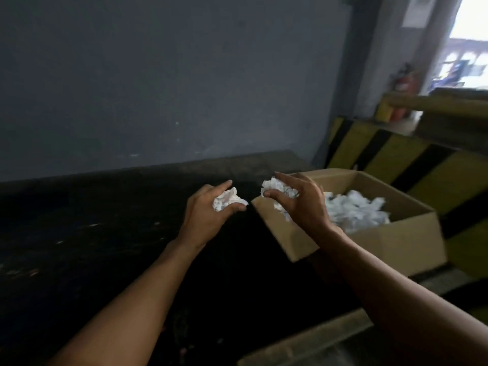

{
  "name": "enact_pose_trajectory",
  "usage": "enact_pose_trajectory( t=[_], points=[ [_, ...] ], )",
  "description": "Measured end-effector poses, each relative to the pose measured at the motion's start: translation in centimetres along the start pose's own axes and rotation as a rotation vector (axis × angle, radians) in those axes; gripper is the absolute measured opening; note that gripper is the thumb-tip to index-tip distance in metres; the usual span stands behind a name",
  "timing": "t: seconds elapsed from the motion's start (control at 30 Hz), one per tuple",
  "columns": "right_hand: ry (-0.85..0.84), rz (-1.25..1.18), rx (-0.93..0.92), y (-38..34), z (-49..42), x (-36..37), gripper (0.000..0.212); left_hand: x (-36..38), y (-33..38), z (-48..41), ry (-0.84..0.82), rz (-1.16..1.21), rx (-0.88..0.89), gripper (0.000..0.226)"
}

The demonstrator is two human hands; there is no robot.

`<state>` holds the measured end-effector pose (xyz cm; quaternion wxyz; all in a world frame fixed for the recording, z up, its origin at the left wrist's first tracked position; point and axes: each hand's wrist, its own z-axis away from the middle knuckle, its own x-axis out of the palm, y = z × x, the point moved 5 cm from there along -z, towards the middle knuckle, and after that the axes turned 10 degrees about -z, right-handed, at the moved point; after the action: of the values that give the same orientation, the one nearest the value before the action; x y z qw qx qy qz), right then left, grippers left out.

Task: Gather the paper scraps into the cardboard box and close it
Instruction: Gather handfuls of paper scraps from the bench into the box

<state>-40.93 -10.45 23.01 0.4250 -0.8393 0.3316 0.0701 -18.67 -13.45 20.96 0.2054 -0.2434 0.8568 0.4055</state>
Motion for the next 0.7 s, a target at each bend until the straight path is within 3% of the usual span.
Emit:
enact_pose_trajectory(
  t=[0.33,0.5,0.7],
  points=[
    [0.059,0.132,0.047,14.5,-4.6,-20.1,0.065,21.4,13.6,-6.6,-0.033,0.034,0.066,0.065],
    [0.039,0.11,0.092,19.5,-7.3,-22.4,0.063,26.5,15.1,-8.8,-0.051,-0.014,0.07,0.068],
    [-0.005,0.075,0.148,25.0,-9.2,-21.3,0.049,31.4,14.4,-12.8,-0.065,-0.06,0.033,0.057]
  ],
)
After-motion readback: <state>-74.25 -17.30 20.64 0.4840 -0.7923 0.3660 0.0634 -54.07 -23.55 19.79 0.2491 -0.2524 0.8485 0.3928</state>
